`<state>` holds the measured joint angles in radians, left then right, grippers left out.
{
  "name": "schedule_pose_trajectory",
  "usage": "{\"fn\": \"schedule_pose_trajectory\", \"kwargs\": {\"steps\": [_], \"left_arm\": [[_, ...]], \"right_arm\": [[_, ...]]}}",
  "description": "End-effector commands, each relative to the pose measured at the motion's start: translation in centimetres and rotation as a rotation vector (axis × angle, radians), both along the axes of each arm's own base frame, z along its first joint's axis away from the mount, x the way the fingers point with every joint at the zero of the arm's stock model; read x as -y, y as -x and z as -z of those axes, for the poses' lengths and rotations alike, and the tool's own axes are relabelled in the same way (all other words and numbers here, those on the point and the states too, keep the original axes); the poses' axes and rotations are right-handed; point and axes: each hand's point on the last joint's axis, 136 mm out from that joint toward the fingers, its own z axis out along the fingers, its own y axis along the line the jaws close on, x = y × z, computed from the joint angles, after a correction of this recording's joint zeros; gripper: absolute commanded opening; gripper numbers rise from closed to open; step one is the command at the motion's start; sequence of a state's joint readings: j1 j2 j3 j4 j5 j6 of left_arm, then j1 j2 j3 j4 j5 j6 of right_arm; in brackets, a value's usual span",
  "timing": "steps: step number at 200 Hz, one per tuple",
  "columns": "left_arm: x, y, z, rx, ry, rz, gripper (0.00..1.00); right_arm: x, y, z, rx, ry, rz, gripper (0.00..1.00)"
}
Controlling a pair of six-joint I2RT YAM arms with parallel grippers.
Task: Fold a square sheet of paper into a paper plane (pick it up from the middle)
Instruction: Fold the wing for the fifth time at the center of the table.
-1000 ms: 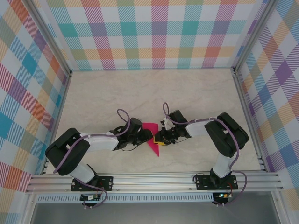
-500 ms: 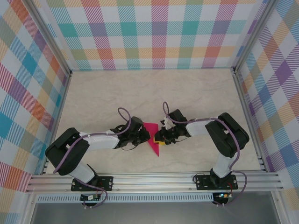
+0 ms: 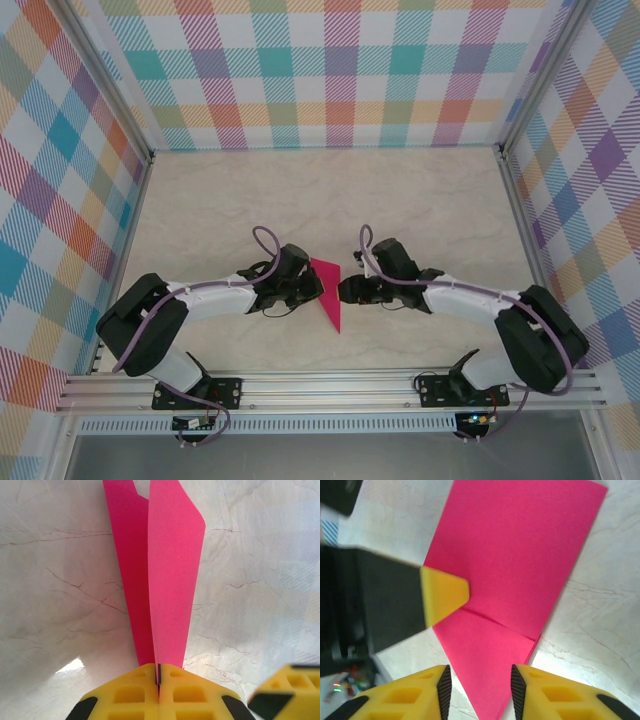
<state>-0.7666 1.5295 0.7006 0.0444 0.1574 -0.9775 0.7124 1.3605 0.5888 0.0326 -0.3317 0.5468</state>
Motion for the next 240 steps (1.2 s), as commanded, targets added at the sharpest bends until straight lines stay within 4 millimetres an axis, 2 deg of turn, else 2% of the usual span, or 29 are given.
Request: {"fn": "schedule_pose_trajectory", "kwargs": {"steps": [1,10,36,83,103,124,160,240], "left_arm": [[0.0,-0.2,-1.1,-0.01,0.006,-0.012,0.04],[0.2,-0.3,-1.0,-0.015,0.008,-0.009,0.04],[0.7,-0.3,-1.0,-0.025,0.013,0.003,0.04],[0.6,-0.1,-1.0,-0.027,0.0,0.016,0.05],[0.7,0.0,-1.0,-0.028,0.001,0.02,0.05],[0.7,0.0,-1.1,-0.029,-0.002,0.029,0.05],[0.8,0.0,-1.2,-0.028,-0.002,0.038,0.06],[0.7,0.1,-0.9,-0.035,-0.01,0.034,0.06]], "right_arm": [[1.1,0.7,1.3,0.187,0.129,-0.043,0.35],[1.0,1.3,1.6,0.241,0.158,-0.073,0.39],[-0.2,2.9,2.1,0.38,0.244,-0.192,0.41],[-2.6,3.2,0.8,0.641,0.244,-0.247,0.47],[-3.3,3.0,1.1,0.701,0.28,-0.264,0.47],[-4.1,2.7,1.2,0.752,0.292,-0.269,0.47],[-4.3,1.9,1.9,0.784,0.334,-0.266,0.46],[-5.0,1.1,2.0,0.808,0.364,-0.266,0.41]]}}
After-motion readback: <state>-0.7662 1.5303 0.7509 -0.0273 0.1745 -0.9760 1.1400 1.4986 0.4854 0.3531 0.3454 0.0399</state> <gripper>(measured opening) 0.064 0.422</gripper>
